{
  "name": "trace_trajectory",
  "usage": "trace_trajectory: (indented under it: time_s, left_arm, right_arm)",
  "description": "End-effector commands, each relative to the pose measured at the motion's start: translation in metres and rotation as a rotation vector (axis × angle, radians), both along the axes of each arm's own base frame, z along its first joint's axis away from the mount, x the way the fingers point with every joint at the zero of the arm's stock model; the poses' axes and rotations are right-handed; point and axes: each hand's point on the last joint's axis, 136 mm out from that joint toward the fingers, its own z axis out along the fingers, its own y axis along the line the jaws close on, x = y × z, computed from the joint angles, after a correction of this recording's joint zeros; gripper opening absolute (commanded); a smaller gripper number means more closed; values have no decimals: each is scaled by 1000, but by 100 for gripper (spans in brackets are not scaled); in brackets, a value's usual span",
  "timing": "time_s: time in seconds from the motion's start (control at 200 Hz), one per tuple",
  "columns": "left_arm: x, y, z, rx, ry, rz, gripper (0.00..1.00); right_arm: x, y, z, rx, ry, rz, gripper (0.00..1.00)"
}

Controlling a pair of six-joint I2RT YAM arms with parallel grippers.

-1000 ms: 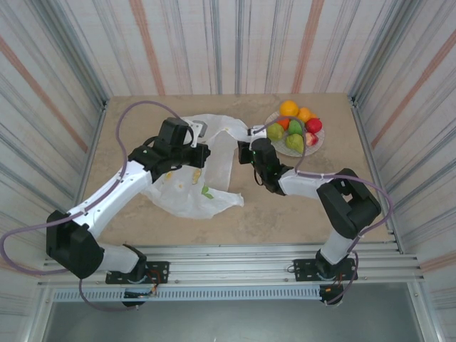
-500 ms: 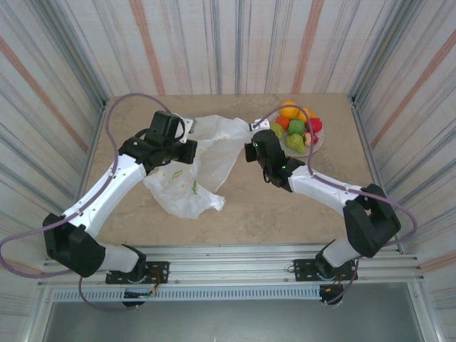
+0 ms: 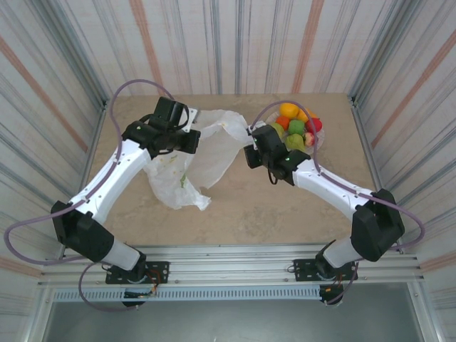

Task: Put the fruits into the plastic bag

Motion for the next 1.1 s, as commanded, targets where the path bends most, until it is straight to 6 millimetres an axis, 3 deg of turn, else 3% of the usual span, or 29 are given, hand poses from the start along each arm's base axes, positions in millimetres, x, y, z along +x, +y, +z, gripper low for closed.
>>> trace_trajectory:
  time_s: [0.0, 0.195, 0.286, 0.366, 0.656, 0.907, 1.022, 1.097]
  left_arm:
    - [4, -3, 7, -96, 38, 49, 0]
    - [14, 13, 2, -124, 74, 184, 0]
    - [16, 16, -3, -155, 88, 225, 0]
    - [16, 12, -2, -210, 104, 223, 0]
    - [8, 7, 20, -311, 98, 228, 0]
    - [2, 1, 33, -387, 103, 223, 0]
    - [-1, -2, 37, -410, 108, 211, 0]
    - [-2, -3, 40, -421, 108, 203, 0]
  right_arm:
    - [-28, 14, 17, 73, 56, 141, 68]
    - [-70, 11, 33, 163, 103, 254, 96]
    - [-91, 12, 38, 202, 126, 318, 100]
    - [-97, 9, 34, 229, 133, 311, 99]
    - [-73, 0, -5, 669, 82, -13, 99]
    - [-53, 58, -25, 816, 78, 25, 99]
    - [-35, 71, -40, 836, 101, -23, 100]
    - [-24, 81, -44, 847, 110, -30, 91]
